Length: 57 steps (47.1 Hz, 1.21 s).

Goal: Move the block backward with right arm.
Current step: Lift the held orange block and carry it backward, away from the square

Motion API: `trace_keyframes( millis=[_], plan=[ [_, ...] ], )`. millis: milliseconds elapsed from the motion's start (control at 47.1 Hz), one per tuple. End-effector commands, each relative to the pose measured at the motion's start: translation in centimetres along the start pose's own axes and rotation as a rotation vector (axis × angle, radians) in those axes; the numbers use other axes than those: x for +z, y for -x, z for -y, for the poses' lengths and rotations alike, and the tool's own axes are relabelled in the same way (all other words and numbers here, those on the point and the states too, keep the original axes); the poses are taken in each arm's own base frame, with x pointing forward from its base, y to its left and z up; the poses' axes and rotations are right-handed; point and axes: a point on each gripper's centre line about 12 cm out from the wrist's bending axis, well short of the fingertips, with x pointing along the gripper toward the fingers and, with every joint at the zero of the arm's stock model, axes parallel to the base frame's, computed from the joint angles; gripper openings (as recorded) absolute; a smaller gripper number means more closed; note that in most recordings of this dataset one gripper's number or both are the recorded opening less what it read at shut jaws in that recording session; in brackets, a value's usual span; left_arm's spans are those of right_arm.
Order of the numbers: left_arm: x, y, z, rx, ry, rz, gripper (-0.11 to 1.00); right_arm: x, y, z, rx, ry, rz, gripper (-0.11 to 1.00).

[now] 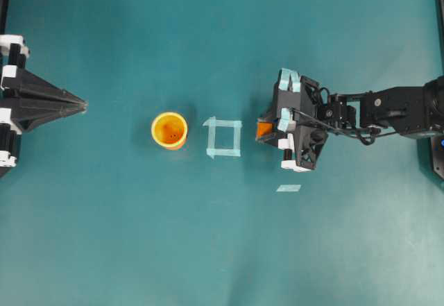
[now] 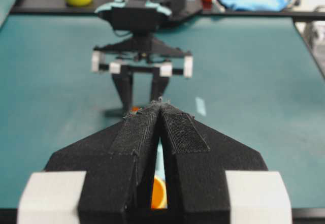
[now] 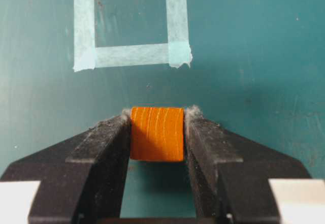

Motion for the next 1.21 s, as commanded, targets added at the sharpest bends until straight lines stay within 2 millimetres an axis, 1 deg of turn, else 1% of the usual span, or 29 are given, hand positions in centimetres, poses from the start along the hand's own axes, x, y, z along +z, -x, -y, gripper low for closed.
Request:
trace_keyframes(
  millis=[0,212,340,488,807,934,1083,1189],
  plan=[
    [1.2,-0.2,0.0,0.001,0.000,0.032,0.00,1.2,0.5,-0.1,0.003,-0.021,0.026,0.41],
    [1.3,-0.2,0.0,0.001,-0.002,0.035,0.00,3.1,2.0,-0.3,0.006,-0.033,0.044,0.41],
    [1.2,-0.2,0.0,0.000,0.000,0.032,0.00,5.0,3.2,-0.4,0.008,-0.032,0.053,0.41],
    [1.2,-0.2,0.0,0.001,-0.002,0.031,0.00,6.5,4.5,-0.6,0.009,-0.032,0.058,0.41],
    [1.2,-0.2,0.0,0.000,-0.002,0.032,0.00,8.9,7.2,-0.7,0.015,-0.035,0.100,0.41],
    [1.2,-0.2,0.0,0.001,-0.002,0.031,0.00,9.3,7.9,-0.8,0.016,-0.035,0.109,0.41],
    [1.2,-0.2,0.0,0.001,-0.002,0.031,0.00,9.4,7.9,-0.6,0.011,-0.037,0.108,0.41],
    [1.2,-0.2,0.0,0.001,-0.002,0.032,0.00,9.5,8.0,0.2,-0.007,-0.053,0.112,0.41]
  ],
)
